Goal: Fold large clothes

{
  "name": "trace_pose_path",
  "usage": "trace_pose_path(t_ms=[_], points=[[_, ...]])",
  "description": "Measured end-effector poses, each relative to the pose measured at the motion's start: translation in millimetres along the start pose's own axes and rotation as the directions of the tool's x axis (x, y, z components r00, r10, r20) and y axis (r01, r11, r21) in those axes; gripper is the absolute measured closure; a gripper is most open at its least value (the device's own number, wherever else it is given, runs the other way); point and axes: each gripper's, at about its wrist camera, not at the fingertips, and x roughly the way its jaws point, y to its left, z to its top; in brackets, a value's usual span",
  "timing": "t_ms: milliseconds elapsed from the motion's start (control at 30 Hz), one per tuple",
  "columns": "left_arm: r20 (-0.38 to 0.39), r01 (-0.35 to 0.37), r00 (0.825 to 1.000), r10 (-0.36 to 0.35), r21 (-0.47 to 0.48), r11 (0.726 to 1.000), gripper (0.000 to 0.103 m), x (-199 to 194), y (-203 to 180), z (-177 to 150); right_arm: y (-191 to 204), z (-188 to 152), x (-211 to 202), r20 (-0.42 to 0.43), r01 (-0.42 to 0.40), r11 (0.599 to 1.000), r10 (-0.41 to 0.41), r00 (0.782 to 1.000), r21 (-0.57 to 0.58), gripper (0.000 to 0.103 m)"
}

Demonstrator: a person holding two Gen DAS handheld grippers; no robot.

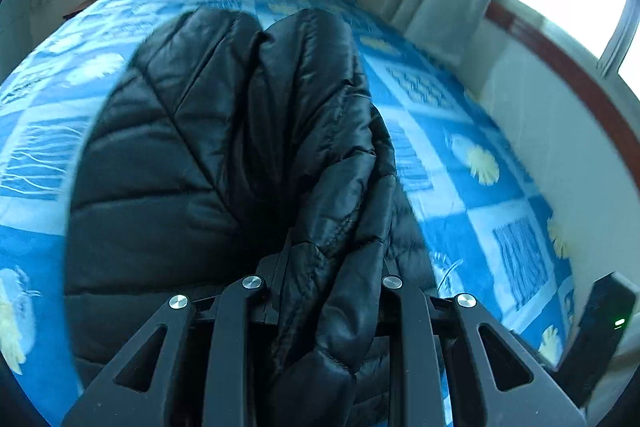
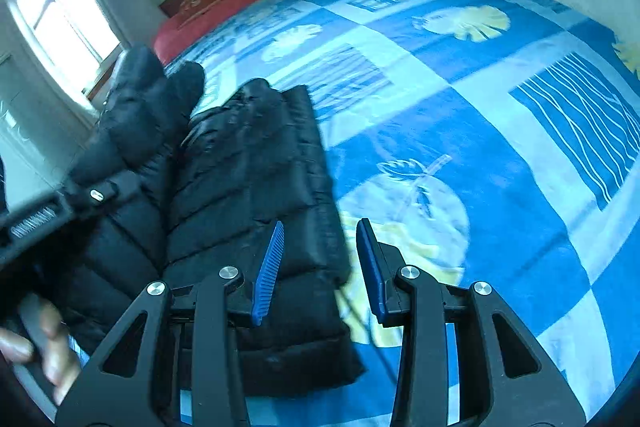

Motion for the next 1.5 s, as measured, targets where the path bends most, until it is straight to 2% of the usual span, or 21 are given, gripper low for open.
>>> trace_pose_path(t_ms=[233,333,433,567,633,833,867,933,1000,1133,1233,1300,1367,1500], points=[[0.002,-0.034,0.999,0.034,0.025,0.999,0.079,2.0,-14.7,-8.7,-11.3,1.7,-0.4,-0.007,0.005,1.000,-0.005,1.000,0.018,0.065],[0.013,-0.035,0.999,0.034,0.032,0.999,0.076,-9.3,-18.8,-8.8,-8.7,3.9,-4.7,0.005,-0.001,1.000,0.001,1.000,0.012,0.065],[0.031,-0.033,0.999,0.031,0.040,0.999,0.068,-17.6,-28.2,-10.8,-4.4,3.0,-11.0,0.017,-0.004,1.000,0.004,1.000,0.000,0.065],[0.050,-0.001,0.999,-0.001,0.031,1.000,0.058,-33.7,-34.1,-10.9,2.3,-0.2,-20.7,0.032,-0.005,1.000,0.005,0.999,-0.013,0.065],[0.060,0.009,0.998,-0.011,0.035,0.999,0.056,-41.8,-35.1,-10.6,6.2,-2.2,-24.9,0.037,-0.005,1.000,0.006,0.999,-0.021,0.065],[0.071,0.095,0.993,-0.096,0.020,0.995,0.055,-70.0,-33.9,-15.5,16.2,-6.1,-34.9,0.050,0.006,0.999,-0.003,0.999,-0.046,0.064],[0.081,0.101,0.991,-0.103,0.033,0.994,0.055,-77.1,-34.3,-16.9,18.1,-6.4,-36.7,0.053,0.006,0.999,-0.004,0.999,-0.050,0.063],[0.101,0.099,0.989,-0.104,0.050,0.994,0.053,-86.8,-32.1,-18.0,23.8,-6.4,-42.6,0.067,0.012,0.998,-0.007,0.998,-0.062,0.055],[0.142,0.083,0.986,-0.088,0.045,0.996,0.044,-101.2,-19.0,-17.0,30.2,-3.9,-48.5,0.082,0.013,0.997,-0.006,0.997,-0.077,0.055],[0.204,0.031,0.979,-0.028,-0.011,0.999,0.043,-118.9,19.0,-12.8,44.3,7.3,-55.2,0.106,0.001,0.995,0.009,0.994,-0.097,0.052],[0.217,-0.042,0.974,0.061,-0.089,0.995,0.043,-121.2,63.5,-11.3,58.7,19.6,-54.0,0.110,-0.033,0.994,0.044,0.993,-0.100,0.045],[0.203,-0.062,0.975,0.091,-0.145,0.987,0.043,-118.9,89.9,-13.3,68.9,26.0,-47.5,0.096,-0.067,0.993,0.077,0.992,-0.099,0.036],[0.184,-0.082,0.976,0.120,-0.202,0.976,0.043,-114.2,114.3,-17.9,82.9,31.2,-31.6,0.046,-0.083,0.990,0.088,0.995,-0.116,0.027],[0.143,-0.092,0.981,0.132,-0.254,0.963,0.043,-103.5,138.8,-25.4,103.9,29.7,6.2,-0.093,-0.094,0.983,0.080,0.992,-0.160,0.029]])
